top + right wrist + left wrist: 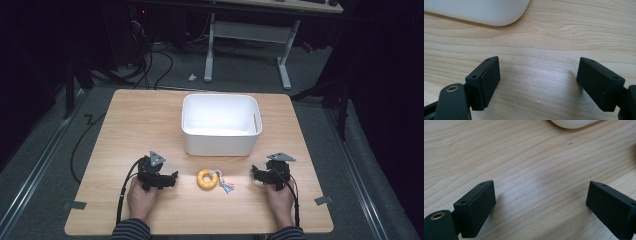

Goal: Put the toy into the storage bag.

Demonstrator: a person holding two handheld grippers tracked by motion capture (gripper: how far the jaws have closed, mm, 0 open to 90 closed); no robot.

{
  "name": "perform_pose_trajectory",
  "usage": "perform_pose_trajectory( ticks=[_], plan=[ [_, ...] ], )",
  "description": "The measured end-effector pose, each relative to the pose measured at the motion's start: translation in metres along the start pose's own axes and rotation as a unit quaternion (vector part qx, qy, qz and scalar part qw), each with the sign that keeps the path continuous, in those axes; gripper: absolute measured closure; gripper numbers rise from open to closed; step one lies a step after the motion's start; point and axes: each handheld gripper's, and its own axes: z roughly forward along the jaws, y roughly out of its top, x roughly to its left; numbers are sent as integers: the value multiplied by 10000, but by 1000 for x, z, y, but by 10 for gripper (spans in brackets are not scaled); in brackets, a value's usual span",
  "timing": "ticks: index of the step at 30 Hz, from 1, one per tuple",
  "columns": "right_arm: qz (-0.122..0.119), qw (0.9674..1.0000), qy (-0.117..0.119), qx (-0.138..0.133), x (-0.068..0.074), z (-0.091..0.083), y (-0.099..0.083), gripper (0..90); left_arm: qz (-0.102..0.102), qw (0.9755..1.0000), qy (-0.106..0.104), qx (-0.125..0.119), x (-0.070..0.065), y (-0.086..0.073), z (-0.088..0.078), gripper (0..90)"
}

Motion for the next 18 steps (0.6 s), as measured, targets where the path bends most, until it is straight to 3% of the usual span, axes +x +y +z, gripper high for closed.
perform_pose_trajectory(
  ticks=[18],
  plan=[
    [24, 10000, -22, 0, 0, -1, 0, 197, -2, 10000, -1, -1, 0, 0, 0, 90]
  ],
)
